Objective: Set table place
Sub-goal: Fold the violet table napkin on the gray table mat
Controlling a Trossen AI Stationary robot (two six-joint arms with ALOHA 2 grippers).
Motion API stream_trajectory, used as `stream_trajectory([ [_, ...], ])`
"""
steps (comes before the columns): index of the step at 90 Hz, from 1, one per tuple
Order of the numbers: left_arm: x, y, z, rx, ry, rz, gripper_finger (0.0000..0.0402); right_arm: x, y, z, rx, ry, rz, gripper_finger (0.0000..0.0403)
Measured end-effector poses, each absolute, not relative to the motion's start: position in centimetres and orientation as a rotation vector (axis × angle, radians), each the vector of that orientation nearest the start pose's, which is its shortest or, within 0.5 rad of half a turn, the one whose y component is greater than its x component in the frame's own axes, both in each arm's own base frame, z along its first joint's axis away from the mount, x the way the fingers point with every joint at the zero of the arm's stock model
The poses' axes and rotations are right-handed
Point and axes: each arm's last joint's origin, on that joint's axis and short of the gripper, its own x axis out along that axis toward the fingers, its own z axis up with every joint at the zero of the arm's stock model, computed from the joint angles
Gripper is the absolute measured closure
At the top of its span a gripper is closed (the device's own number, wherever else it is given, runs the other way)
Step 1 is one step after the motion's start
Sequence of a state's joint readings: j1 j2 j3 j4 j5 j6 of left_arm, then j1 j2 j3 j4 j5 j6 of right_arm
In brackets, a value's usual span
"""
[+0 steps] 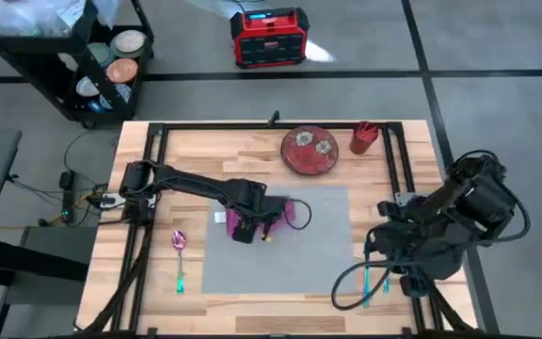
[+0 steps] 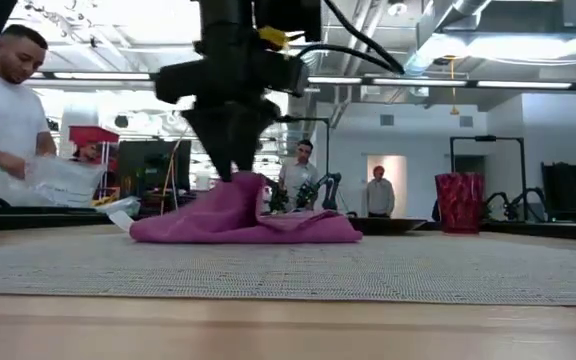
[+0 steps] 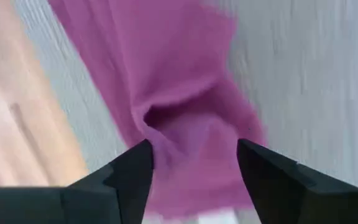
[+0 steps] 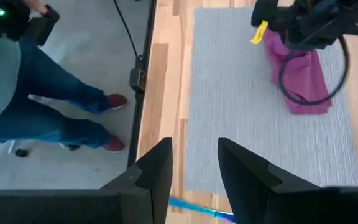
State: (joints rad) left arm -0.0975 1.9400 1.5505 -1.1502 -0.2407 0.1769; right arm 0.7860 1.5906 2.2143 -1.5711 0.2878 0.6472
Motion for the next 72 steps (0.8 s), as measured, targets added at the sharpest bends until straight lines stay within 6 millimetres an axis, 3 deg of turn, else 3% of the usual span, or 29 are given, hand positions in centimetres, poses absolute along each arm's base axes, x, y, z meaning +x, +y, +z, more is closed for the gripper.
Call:
stream_trajectory([
  [23,34.4,1.0,20.9,0.335,1.698,0.449,0.0189,17.8,16.8,48.2,0.141,0.917,0.157,0.0288],
  [30,34.1,1.9,20.9,0.316,1.728,0.489,0.0189,17.8,16.8,48.2,0.139,0.916,0.158,0.0288],
  [39,34.6,1.9,21.5,0.313,1.663,0.325,0.0193,17.8,16.8,48.2,0.135,0.913,0.154,0.0288],
  [62,36.0,-1.9,25.4,0.593,1.279,-0.084,0.0230,17.8,16.8,48.2,0.127,0.901,0.137,0.0288],
  [72,37.4,-3.5,25.0,0.687,1.132,-0.252,0.0248,17.8,16.8,48.2,0.132,0.901,0.135,0.0288],
])
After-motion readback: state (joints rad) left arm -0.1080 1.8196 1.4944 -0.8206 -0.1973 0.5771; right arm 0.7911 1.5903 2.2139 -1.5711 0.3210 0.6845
